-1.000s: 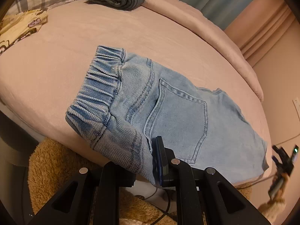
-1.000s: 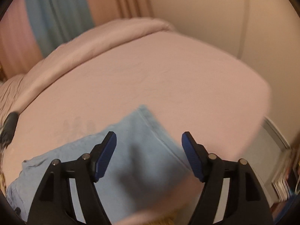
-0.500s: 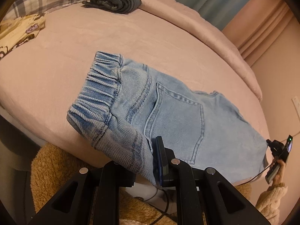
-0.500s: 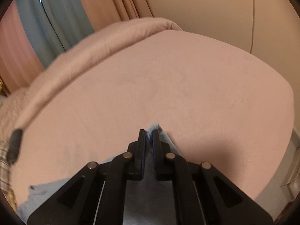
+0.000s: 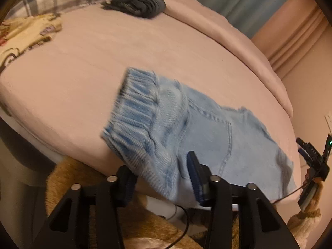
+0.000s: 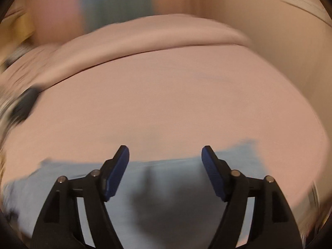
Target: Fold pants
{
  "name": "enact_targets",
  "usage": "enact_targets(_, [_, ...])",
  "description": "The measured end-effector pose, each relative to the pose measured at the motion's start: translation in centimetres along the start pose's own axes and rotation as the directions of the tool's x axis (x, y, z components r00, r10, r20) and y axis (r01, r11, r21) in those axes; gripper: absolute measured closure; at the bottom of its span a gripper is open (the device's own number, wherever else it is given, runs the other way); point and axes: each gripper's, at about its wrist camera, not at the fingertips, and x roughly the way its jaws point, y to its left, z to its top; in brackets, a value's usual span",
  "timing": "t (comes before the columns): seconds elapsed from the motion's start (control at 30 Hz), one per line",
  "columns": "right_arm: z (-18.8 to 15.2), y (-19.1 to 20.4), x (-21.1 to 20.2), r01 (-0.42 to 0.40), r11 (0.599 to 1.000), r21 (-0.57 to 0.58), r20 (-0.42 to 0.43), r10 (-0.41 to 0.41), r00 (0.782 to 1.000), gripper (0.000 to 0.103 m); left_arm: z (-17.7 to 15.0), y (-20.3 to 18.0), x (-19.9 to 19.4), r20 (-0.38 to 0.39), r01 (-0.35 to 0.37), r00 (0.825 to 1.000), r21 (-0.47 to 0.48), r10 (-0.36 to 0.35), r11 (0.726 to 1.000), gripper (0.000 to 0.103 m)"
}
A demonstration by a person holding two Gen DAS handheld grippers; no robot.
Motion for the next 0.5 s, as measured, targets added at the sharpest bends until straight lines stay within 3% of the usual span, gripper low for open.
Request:
enact_targets(0.07, [-0.3,5.4,1.1,-0.189,0.979,-0.077,-0.058,0.185,0.981,0.03,0.4,0.8,-0.4,0.026,-0.006,1.0,-0.017,0.007,1.0,0.054])
enact_targets(0.17, [-1.4,12.2,3.6,-0.388,0.915,-0.111,-0.186,0.364,0.913,0.03,0.8,1.9,0.2,0.048,-0.024,0.998,-0.045,0.026,0.999,0.055])
enact_targets(0.2, [-1.7,14.5,4.6,-0.424,0.896,-0.132,-0.225,0.389,0.893,0.03,0.7,2.2,0.6,0.047,-0.033,0.998,-0.04,0.035,0.999,0.065])
enact_targets(0.27, [-2.0,17.7,6.2,-0.448,0.874,-0.187,-0.25,0.399,0.882,0.03,0.2,2.4,1.3,0.039,-0.047,0.998,-0.032,0.048,0.998,0.066])
enact_targets(0.37, [-2.5,21.3,8.7,-0.425,0.872,-0.242,-0.309,0.346,0.886,0.03,-0.5,2.7,1.3,0.039,-0.051,0.998,-0.016,0.052,0.999,0.066])
enact_targets(0.43, [-3.2,22.1,9.5,-0.453,0.856,-0.25,-0.348,0.357,0.867,0.031,-0.8,3.0,1.6,0.02,-0.042,0.999,-0.005,0.042,0.999,0.066])
enact_targets(0.47, [-3.6,22.4,10.2,-0.478,0.844,-0.244,-0.377,0.372,0.848,0.052,-0.8,3.2,1.6,0.017,-0.029,0.999,-0.011,0.029,1.0,0.066])
enact_targets(0.5, [-3.8,22.8,10.6,-0.483,0.841,-0.242,-0.396,0.369,0.841,0.063,-0.8,3.6,1.6,0.014,-0.003,1.0,-0.029,0.003,1.0,0.066])
